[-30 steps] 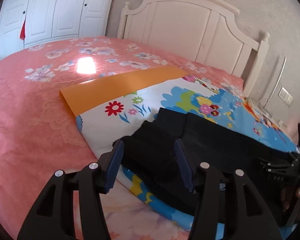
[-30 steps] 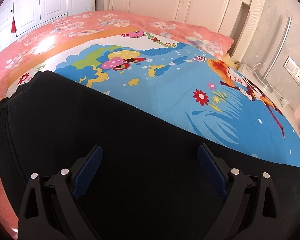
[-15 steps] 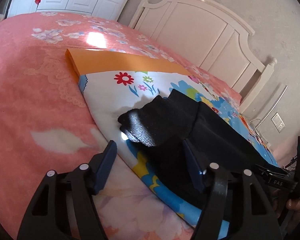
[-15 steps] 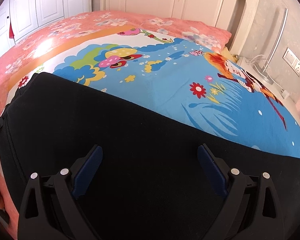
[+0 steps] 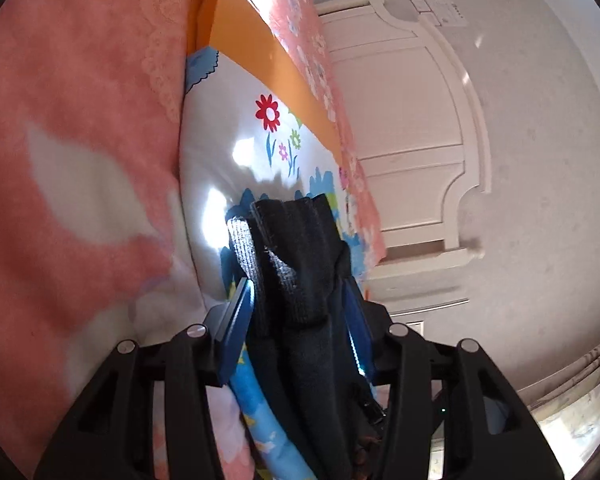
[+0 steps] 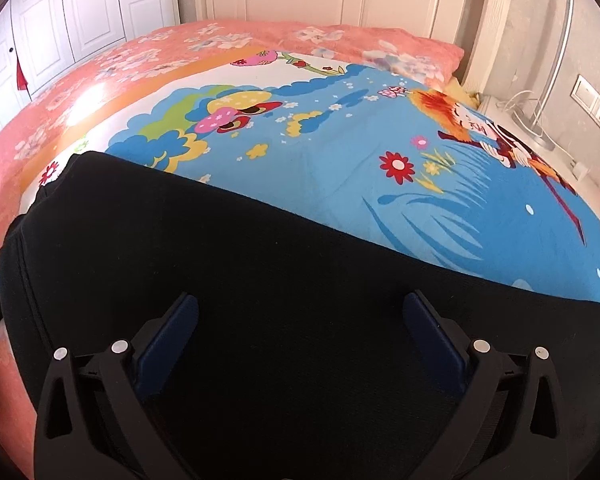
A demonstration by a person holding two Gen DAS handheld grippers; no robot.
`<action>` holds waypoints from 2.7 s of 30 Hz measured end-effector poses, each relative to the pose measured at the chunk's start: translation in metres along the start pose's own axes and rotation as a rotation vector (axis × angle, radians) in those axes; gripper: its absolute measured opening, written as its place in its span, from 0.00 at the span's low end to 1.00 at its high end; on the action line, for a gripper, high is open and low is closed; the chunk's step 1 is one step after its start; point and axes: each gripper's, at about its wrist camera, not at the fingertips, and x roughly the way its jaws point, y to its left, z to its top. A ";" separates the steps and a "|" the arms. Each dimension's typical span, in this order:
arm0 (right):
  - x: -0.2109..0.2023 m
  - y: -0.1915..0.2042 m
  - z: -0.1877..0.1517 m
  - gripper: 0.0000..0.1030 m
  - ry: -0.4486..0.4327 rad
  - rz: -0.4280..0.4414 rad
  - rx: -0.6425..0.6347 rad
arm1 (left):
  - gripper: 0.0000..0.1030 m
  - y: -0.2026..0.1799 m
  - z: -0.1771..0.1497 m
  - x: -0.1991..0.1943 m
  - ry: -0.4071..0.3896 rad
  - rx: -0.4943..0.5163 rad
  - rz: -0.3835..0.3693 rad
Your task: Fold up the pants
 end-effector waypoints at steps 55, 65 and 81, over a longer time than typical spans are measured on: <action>-0.029 -0.061 -0.048 0.81 -0.005 0.172 0.062 | 0.41 -0.001 0.000 0.037 0.043 -0.112 0.065; -0.062 -0.040 -0.052 0.86 -0.110 0.108 0.021 | 0.21 -0.051 -0.009 0.028 0.012 0.158 0.112; -0.052 0.022 -0.065 0.72 -0.017 0.135 -0.127 | 0.13 -0.156 -0.055 0.003 -0.037 0.554 0.208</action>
